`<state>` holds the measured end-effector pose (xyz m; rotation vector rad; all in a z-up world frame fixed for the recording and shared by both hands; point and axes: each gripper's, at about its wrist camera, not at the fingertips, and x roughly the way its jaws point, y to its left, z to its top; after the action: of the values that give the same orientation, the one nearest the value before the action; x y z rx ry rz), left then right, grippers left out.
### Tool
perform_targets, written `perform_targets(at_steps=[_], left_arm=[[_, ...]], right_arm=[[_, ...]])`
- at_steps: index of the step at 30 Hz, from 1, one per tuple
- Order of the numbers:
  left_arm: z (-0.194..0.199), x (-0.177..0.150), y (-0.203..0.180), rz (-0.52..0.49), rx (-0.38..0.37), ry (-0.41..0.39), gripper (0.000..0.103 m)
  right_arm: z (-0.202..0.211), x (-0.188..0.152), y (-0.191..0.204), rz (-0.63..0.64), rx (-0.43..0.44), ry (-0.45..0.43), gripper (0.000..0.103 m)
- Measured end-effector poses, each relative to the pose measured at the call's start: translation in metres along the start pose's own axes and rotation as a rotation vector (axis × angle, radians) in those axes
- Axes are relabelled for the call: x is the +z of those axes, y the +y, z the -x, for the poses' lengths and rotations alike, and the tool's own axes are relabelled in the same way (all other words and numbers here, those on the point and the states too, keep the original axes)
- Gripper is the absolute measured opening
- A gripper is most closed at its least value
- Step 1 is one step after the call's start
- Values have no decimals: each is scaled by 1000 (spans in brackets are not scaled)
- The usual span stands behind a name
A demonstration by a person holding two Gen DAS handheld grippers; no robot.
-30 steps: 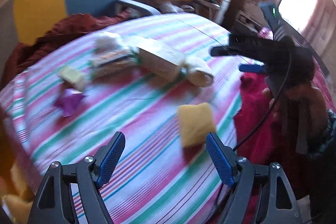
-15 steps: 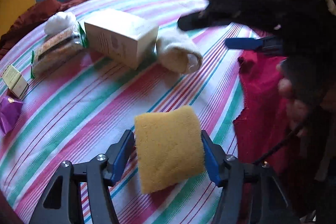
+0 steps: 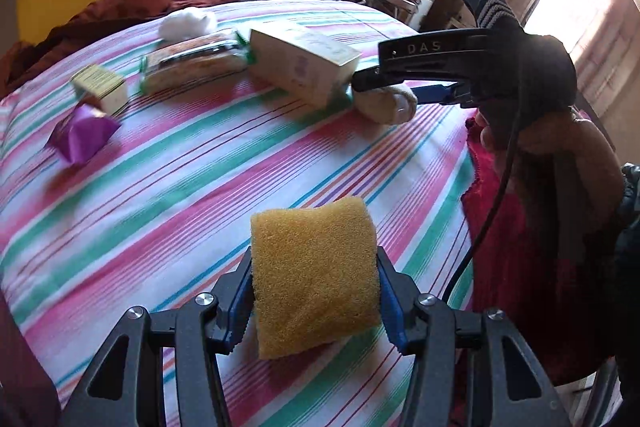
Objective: Organize objects
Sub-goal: 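Grasp the knitted sock with right tool while left tool grasps a yellow sponge, then carry sock and sponge to the gold tray and open both tools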
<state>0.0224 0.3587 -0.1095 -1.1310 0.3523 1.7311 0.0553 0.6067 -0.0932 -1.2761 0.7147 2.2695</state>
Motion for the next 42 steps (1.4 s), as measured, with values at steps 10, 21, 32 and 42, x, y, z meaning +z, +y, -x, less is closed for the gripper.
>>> perform_targets(at_steps=[10, 21, 32, 42], left_arm=[[11, -12, 3, 24, 51, -7, 53], [97, -29, 36, 143, 197, -166, 53], [180, -60, 91, 331, 299, -313, 53], [243, -123, 145, 542, 387, -403, 53]], right_arm=[[12, 0, 5, 35, -65, -32, 54], [60, 4, 26, 96, 13, -225, 54], [78, -24, 93, 291, 153, -226, 54], [94, -66, 196, 465, 348, -164, 54]])
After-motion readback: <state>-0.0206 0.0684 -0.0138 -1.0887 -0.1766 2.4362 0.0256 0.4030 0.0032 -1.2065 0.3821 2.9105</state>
